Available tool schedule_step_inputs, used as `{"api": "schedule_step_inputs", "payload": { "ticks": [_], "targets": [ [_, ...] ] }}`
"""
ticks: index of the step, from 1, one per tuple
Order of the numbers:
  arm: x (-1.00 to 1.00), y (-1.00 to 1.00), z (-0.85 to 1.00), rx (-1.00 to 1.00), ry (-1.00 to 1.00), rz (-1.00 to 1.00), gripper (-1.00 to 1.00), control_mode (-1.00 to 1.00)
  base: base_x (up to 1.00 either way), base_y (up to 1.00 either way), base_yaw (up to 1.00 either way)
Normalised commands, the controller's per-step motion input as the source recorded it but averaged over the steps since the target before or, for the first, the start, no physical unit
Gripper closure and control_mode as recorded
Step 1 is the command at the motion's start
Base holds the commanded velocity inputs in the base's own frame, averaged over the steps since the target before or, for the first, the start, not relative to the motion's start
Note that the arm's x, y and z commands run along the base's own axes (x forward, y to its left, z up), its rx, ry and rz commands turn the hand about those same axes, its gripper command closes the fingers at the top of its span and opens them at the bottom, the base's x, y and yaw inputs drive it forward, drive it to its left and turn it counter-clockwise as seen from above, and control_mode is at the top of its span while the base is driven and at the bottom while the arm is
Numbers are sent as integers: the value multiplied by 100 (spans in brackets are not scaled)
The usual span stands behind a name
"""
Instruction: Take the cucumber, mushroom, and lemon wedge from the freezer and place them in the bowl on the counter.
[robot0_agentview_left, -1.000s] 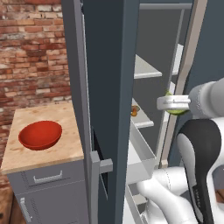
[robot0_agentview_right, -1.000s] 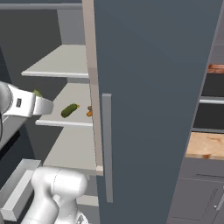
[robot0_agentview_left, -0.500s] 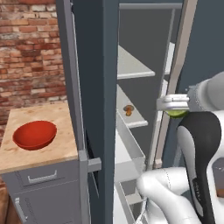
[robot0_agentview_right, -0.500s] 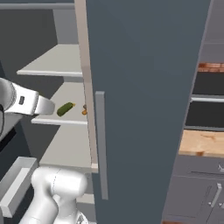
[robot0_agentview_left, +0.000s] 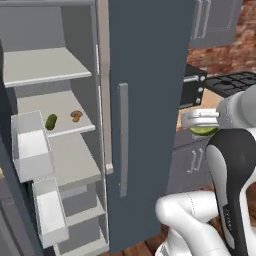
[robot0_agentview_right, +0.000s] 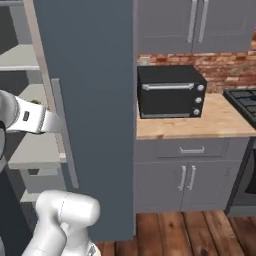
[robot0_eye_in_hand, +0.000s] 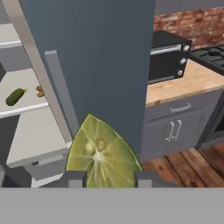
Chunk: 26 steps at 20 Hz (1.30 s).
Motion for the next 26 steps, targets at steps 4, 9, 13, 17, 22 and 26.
{"api": "schedule_step_inputs", "payload": {
  "ticks": [4, 9, 13, 17, 22, 26],
  "targets": [
    [0, 0, 0, 0, 0, 0, 100, 100, -34, -52, -51],
    [0, 0, 0, 0, 0, 0, 100, 100, -18, 0, -83],
    [0, 0, 0, 0, 0, 0, 100, 100, 0, 0, -93],
    [0, 0, 0, 0, 0, 0, 100, 100, 0, 0, -89],
    [0, 0, 0, 0, 0, 0, 100, 100, 0, 0, -86],
    [0, 0, 0, 0, 0, 0, 100, 100, 0, 0, -87]
  ]
}}
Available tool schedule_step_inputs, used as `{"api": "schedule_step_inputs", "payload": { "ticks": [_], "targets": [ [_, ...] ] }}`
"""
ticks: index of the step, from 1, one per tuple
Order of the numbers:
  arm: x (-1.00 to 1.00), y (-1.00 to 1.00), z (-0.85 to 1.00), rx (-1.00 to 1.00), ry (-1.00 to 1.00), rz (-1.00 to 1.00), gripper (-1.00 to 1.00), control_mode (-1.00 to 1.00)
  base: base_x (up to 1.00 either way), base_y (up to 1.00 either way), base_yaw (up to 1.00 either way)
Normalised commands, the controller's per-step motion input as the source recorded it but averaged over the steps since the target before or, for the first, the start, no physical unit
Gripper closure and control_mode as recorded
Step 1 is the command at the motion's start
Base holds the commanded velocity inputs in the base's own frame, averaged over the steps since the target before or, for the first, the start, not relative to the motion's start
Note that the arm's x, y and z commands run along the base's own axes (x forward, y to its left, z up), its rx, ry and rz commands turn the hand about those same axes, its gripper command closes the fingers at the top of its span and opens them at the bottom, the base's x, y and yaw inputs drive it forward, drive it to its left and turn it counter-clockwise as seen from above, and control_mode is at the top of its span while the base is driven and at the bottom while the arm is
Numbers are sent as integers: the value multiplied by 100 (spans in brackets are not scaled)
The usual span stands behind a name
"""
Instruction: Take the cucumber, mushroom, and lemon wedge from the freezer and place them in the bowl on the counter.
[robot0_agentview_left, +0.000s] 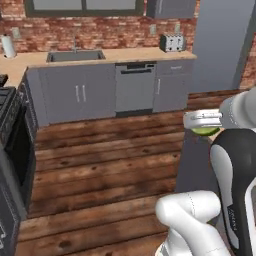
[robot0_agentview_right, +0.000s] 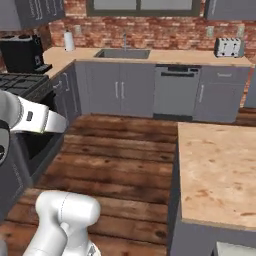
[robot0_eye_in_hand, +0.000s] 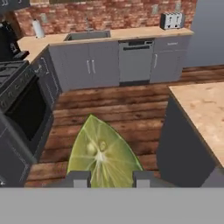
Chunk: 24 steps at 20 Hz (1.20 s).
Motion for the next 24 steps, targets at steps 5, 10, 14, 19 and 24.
{"api": "schedule_step_inputs", "payload": {
  "ticks": [5, 10, 14, 19, 24],
  "targets": [
    [0, 0, 0, 0, 0, 0, 100, 100, 0, 8, -91],
    [0, 0, 0, 0, 0, 0, 100, 100, 0, 6, -92],
    [0, 0, 0, 0, 0, 0, 100, 100, 0, 0, -91],
    [0, 0, 0, 0, 0, 0, 100, 100, 0, 0, -87],
    [0, 0, 0, 0, 0, 0, 100, 100, 0, 0, -82]
  ]
}}
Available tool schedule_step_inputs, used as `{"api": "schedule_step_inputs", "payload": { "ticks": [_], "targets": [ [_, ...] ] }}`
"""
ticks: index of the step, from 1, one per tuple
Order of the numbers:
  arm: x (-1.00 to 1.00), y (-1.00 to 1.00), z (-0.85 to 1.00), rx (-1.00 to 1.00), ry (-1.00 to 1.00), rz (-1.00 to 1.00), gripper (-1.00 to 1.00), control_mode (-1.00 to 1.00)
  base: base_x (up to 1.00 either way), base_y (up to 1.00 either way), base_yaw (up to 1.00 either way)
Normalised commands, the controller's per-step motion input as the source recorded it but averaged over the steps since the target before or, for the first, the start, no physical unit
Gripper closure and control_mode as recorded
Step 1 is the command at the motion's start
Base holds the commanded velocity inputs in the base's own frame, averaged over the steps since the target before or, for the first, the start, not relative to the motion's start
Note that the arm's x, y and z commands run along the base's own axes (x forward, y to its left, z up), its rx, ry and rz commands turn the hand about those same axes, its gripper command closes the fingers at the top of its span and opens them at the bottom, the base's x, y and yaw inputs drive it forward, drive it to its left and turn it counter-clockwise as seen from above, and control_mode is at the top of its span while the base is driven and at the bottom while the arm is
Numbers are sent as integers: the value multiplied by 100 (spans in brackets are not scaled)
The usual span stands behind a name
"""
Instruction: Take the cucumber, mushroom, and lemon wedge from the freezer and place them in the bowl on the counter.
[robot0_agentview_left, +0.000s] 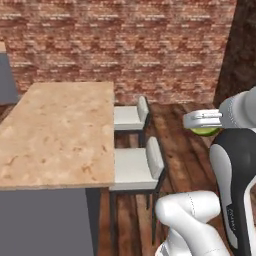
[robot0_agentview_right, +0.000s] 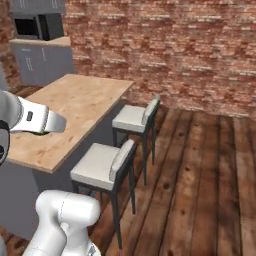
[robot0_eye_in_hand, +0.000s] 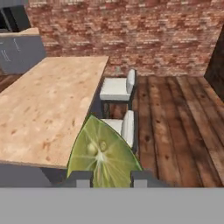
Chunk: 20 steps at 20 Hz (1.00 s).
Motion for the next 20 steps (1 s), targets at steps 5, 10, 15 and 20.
{"api": "schedule_step_inputs", "payload": {
  "ticks": [5, 10, 15, 20],
  "targets": [
    [0, 0, 0, 0, 0, 0, 100, 100, 0, 1, -85],
    [0, 0, 0, 0, 0, 0, 100, 100, 0, 3, -89],
    [0, 0, 0, 0, 0, 0, 100, 100, 0, 0, -96],
    [0, 0, 0, 0, 0, 0, 100, 100, 0, 3, -99]
  ]
}}
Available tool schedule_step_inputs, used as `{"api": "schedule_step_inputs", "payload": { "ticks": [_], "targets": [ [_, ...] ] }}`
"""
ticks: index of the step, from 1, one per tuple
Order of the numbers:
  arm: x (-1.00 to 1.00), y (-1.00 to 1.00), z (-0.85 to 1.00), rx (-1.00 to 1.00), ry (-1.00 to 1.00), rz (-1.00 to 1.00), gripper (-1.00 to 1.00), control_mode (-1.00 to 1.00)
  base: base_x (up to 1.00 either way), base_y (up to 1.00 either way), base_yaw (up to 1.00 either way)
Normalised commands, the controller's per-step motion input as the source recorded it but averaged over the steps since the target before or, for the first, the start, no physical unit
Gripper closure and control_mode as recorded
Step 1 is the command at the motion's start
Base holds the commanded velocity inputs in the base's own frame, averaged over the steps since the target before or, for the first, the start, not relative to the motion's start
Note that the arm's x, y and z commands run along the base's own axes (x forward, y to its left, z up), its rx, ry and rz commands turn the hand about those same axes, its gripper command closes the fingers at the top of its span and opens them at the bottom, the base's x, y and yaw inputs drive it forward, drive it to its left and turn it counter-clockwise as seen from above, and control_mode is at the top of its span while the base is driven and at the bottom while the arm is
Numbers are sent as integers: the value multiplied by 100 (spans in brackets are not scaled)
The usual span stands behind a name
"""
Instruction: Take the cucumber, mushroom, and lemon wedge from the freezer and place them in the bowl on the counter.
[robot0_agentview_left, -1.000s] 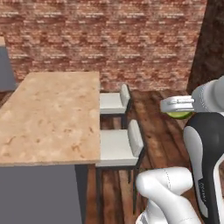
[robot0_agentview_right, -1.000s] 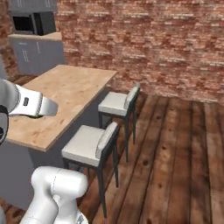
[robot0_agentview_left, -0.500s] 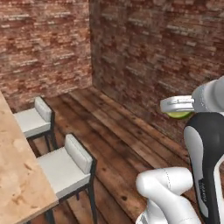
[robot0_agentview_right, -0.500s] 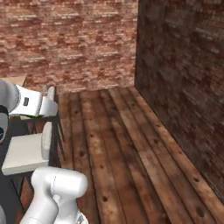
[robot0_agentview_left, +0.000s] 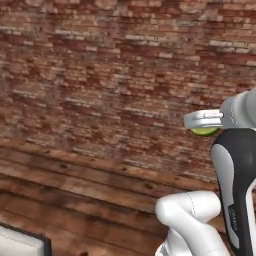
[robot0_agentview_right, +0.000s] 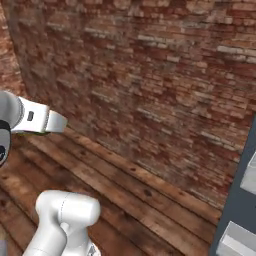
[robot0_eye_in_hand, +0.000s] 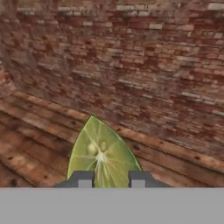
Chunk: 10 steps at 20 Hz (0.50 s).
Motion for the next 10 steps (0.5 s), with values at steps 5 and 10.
{"api": "schedule_step_inputs", "payload": {
  "ticks": [5, 10],
  "targets": [
    [0, 0, 0, 0, 0, 0, 100, 100, 0, 4, -100],
    [0, 0, 0, 0, 0, 0, 100, 100, 0, 6, -98]
  ]
}}
